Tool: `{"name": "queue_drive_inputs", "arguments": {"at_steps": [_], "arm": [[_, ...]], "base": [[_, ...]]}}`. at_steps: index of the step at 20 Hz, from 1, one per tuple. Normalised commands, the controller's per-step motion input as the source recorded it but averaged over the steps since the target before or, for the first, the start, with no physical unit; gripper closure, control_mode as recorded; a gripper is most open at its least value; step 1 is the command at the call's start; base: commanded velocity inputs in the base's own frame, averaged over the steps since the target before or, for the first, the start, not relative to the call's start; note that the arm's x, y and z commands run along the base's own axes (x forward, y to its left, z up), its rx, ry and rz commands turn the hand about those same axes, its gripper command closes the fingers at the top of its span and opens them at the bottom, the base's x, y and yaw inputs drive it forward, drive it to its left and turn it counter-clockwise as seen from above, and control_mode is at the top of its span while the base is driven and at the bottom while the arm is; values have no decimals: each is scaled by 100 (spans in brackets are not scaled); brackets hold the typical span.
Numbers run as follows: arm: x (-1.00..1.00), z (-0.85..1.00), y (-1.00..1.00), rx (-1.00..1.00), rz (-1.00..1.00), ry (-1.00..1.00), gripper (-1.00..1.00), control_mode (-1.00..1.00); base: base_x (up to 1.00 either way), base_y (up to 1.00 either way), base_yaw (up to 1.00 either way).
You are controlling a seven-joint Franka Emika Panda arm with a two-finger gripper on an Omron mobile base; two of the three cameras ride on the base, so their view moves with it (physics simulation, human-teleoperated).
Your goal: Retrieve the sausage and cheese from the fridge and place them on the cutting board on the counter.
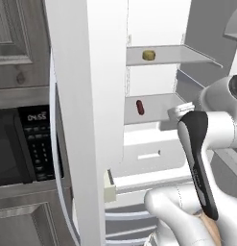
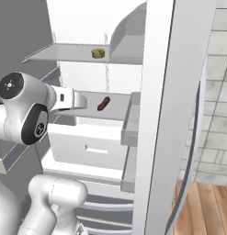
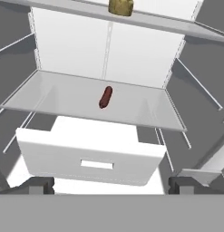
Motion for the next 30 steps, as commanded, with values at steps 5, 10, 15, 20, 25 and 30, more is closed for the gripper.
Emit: {"name": "queue_drive_inputs", "arguments": {"at_steps": [5,10,15,20,25,30], "arm": [[0,0,0,0,0,0,-100,100],[0,0,0,0,0,0,-100,100],[-8,55,-9,-1,0,-1,-100,-100],[0,83,0,-2,0,-5,-100,-100],[3,66,0,0,0,-15,-100,-100],[30,14,0,0,0,-7,-100,-100]], "base": [[56,0,0],[7,-5,0],[-20,-11,0],[0,0,0],[0,0,0],[0,0,0]]}}
